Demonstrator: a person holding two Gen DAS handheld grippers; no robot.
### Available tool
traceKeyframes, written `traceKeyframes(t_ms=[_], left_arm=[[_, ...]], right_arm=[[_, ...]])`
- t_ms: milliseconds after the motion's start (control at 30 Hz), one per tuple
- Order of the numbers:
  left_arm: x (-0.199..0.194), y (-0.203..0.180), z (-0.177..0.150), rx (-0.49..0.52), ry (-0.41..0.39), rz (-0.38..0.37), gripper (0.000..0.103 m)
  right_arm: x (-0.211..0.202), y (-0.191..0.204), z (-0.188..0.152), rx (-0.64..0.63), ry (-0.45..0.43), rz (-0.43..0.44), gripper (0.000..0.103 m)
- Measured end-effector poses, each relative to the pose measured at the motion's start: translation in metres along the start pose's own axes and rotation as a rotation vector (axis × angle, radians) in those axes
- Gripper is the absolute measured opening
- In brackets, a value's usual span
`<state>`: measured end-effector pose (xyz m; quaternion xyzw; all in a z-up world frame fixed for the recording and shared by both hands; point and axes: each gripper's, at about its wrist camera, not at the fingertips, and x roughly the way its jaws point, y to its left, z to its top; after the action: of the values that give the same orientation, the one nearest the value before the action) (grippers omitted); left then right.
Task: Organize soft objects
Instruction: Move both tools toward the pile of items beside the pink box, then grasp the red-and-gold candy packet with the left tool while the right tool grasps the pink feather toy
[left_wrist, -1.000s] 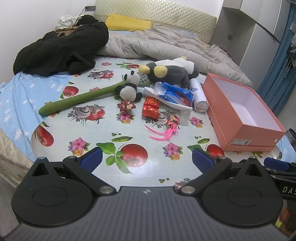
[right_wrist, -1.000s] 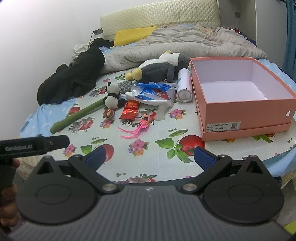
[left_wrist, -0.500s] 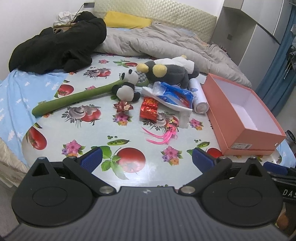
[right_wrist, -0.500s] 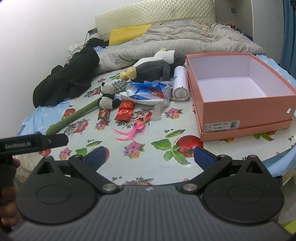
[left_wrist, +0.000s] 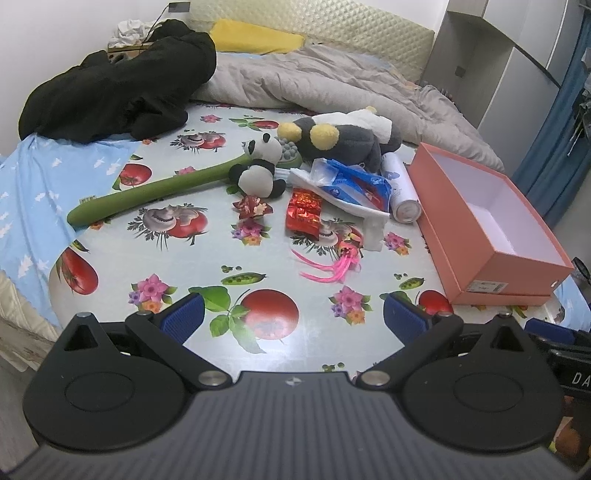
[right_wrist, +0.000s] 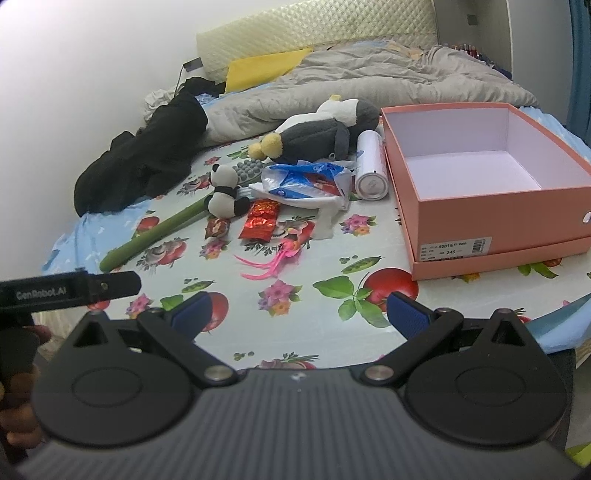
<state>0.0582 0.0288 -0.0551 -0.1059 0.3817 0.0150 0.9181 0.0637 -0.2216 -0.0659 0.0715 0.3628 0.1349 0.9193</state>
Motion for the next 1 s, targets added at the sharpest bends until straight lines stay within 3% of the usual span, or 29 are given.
traceKeyframes(t_ms=[400,1000], left_arm=[[0.011,-0.004,0.004,0.016,0.013,-0.002,0.103],[0.097,0.014,0.035,-0.021,0.057,0.042,0.103]], right_arm=[[0.007,-0.002,0.003,0.012,0.008,0.003,0.103],[0.081,0.0,0.024,-0.054,0.055,0.03,0.1]])
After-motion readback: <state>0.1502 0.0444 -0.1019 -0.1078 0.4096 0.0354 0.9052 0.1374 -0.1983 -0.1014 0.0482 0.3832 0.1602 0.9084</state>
